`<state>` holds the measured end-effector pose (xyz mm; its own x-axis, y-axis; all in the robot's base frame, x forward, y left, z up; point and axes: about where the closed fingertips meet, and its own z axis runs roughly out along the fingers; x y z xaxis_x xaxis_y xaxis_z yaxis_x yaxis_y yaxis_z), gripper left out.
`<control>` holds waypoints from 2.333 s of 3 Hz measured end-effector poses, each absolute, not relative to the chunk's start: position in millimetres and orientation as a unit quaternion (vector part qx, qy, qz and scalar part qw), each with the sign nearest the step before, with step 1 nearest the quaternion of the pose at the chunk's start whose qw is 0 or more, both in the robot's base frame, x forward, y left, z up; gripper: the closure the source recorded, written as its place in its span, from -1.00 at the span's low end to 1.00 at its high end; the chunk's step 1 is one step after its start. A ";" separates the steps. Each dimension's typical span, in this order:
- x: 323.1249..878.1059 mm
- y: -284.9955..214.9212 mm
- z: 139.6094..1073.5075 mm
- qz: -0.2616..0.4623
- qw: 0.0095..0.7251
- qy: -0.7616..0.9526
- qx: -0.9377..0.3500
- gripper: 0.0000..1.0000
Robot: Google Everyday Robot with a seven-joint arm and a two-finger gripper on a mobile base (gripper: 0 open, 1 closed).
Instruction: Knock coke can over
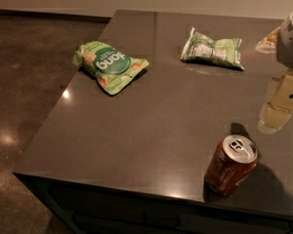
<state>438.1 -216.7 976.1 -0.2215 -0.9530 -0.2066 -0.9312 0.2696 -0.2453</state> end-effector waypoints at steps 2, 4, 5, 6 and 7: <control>430.4 -226.0 976.9 -0.018 0.169 0.783 -0.598 -1.00; 377.7 -238.9 959.1 0.065 0.211 0.770 -0.598 -1.00; 355.2 -224.7 944.6 0.094 0.240 0.752 -0.607 -1.00; 347.5 -204.4 926.2 0.113 0.264 0.737 -0.611 -1.00; 348.1 -187.1 909.7 0.132 0.275 0.730 -0.612 -1.00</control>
Offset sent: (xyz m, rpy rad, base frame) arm -0.0305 -0.0382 -0.0014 0.1548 0.0422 -0.0189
